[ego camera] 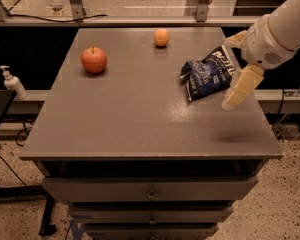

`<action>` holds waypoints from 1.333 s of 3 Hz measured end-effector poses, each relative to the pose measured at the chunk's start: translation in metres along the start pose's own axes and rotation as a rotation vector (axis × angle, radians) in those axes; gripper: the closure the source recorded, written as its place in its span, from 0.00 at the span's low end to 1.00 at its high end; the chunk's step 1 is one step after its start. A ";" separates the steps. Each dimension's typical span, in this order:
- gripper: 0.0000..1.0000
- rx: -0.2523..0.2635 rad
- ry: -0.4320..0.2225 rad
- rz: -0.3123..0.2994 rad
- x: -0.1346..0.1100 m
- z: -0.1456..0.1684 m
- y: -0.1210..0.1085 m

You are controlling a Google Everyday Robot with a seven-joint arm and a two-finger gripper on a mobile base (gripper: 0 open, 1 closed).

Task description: Pick blue chip bag

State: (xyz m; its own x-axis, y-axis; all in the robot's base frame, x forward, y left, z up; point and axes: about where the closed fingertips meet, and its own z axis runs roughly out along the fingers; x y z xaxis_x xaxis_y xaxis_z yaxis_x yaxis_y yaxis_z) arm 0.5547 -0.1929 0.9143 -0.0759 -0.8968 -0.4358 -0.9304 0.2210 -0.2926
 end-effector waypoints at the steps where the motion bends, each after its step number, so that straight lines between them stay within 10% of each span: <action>1: 0.00 0.004 -0.056 0.010 0.003 0.041 -0.027; 2: 0.00 0.022 -0.095 0.014 0.005 0.076 -0.055; 4: 0.42 0.051 -0.126 0.020 0.011 0.105 -0.084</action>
Offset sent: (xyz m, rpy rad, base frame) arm 0.1236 0.0152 -0.0742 0.1350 -0.0701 -0.0010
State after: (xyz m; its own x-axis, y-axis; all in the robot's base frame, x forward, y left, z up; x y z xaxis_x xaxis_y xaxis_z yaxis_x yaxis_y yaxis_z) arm 0.6694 -0.1815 0.8447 -0.0458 -0.8377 -0.5442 -0.9096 0.2602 -0.3240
